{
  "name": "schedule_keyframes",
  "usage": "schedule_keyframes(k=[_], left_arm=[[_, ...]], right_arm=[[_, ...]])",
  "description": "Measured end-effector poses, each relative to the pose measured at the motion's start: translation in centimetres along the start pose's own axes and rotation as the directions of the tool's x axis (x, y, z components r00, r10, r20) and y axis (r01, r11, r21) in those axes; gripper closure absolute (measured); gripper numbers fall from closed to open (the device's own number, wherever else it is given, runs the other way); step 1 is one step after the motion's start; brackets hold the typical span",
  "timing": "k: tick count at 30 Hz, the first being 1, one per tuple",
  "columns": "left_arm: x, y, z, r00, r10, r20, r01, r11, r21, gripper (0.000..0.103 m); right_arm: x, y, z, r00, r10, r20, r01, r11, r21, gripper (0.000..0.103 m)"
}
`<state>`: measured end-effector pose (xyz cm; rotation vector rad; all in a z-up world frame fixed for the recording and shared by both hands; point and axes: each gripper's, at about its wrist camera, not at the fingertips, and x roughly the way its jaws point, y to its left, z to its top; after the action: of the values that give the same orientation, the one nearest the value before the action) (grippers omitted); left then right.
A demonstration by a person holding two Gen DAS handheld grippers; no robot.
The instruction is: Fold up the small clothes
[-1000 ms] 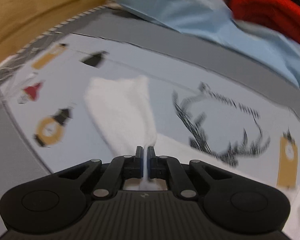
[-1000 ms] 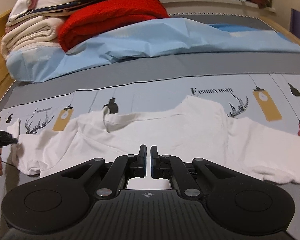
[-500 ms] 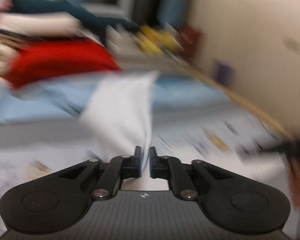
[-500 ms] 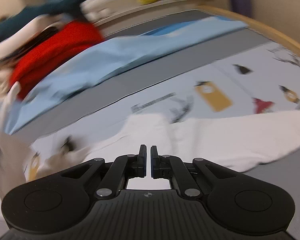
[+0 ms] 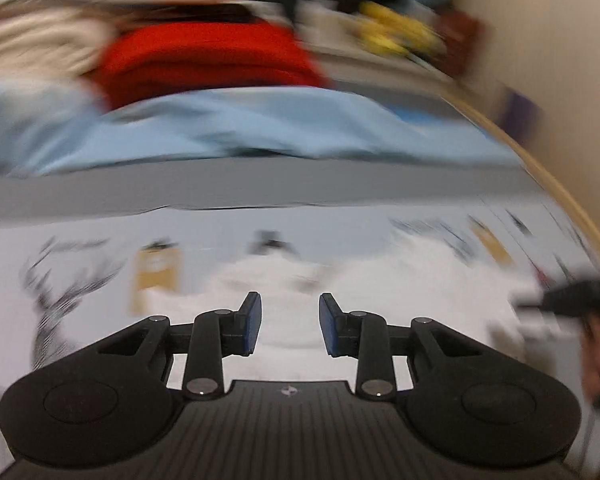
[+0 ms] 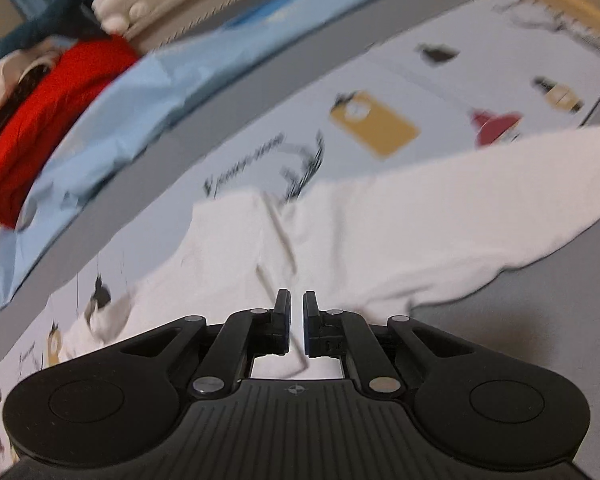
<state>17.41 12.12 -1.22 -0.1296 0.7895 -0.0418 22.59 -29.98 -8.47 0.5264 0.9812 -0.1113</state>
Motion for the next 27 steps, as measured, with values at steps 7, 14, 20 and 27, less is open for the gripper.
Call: schedule_keyframes(k=[7, 14, 20, 27], left_arm=[[3.9, 7.5, 0.5, 0.983, 0.153, -0.103, -0.171, 0.966, -0.194, 0.07], [4.0, 9.1, 1.1, 0.975, 0.198, -0.101, -0.215, 0.955, -0.206, 0.07], [4.7, 10.5, 1.2, 0.969, 0.22, -0.113, -0.24, 0.945, -0.224, 0.07], [5.7, 10.4, 0.8, 0.97, 0.202, -0.135, -0.227, 0.951, -0.212, 0.07]], right_arm=[[5.6, 1.2, -1.8, 0.992, 0.005, -0.124, -0.02, 0.992, -0.121, 0.074], [7.1, 4.5, -3.1, 0.994, -0.053, -0.094, 0.016, 0.932, -0.361, 0.098], [1.5, 6.7, -1.5, 0.991, 0.134, 0.03, -0.112, 0.913, -0.393, 0.1], [-0.7, -0.4, 2.4, 0.988, -0.056, 0.147, 0.089, 0.969, -0.232, 0.1]])
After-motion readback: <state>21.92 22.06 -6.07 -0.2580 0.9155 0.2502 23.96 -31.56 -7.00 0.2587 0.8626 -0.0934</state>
